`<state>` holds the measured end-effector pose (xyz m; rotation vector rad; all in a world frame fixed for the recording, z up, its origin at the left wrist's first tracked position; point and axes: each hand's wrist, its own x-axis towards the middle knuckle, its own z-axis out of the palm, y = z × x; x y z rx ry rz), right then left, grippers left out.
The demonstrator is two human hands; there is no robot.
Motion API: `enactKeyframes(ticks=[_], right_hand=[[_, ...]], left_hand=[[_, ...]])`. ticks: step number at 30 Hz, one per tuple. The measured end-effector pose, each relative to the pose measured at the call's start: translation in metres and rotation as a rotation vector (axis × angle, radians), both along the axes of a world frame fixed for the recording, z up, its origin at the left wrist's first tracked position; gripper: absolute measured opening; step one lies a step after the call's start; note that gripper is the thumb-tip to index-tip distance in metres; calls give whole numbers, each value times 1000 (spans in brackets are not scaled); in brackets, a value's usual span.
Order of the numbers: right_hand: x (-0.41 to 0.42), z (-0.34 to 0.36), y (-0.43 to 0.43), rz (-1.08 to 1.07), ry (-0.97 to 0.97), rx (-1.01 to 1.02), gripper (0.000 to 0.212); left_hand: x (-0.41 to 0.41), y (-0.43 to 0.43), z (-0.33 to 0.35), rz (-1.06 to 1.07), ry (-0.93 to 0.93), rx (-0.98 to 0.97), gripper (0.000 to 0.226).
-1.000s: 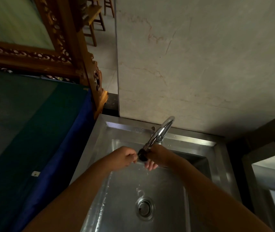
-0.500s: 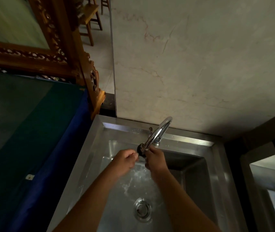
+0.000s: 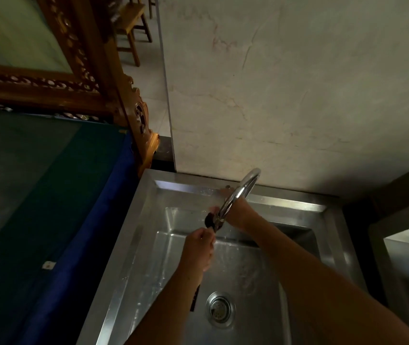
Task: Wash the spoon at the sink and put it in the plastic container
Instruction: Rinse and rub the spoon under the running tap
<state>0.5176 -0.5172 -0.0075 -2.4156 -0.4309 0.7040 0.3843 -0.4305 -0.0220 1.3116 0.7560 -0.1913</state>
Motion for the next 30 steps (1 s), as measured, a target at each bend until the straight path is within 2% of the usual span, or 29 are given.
enactKeyframes(ticks=[3, 5, 8, 11, 16, 20, 24, 28, 30], right_hand=[[11, 4, 4, 59, -132, -41, 62], [18, 6, 7, 53, -123, -57, 63], [24, 3, 7, 69, -63, -85, 49], [23, -5, 5, 55, -96, -61, 43], [18, -19, 0, 72, -126, -63, 63], [14, -27, -4, 20, -127, -12, 49], [8, -31, -10, 64, -179, -19, 39], [1, -28, -15, 92, -133, -29, 37], [-1, -22, -15, 82, -90, 40, 32]], left_hand=[[3, 0, -4, -8, -26, 20, 25], [3, 1, -9, -14, -44, 41, 31], [2, 5, -19, -38, -29, 137, 36], [3, 10, -29, -49, -8, 189, 39], [6, 10, -35, -61, -2, 176, 48], [6, 9, -34, -93, -21, 257, 57], [3, 12, -30, -144, -33, 327, 53], [-4, 12, -22, -202, -37, 417, 50], [-8, 14, -17, -242, -49, 483, 50]])
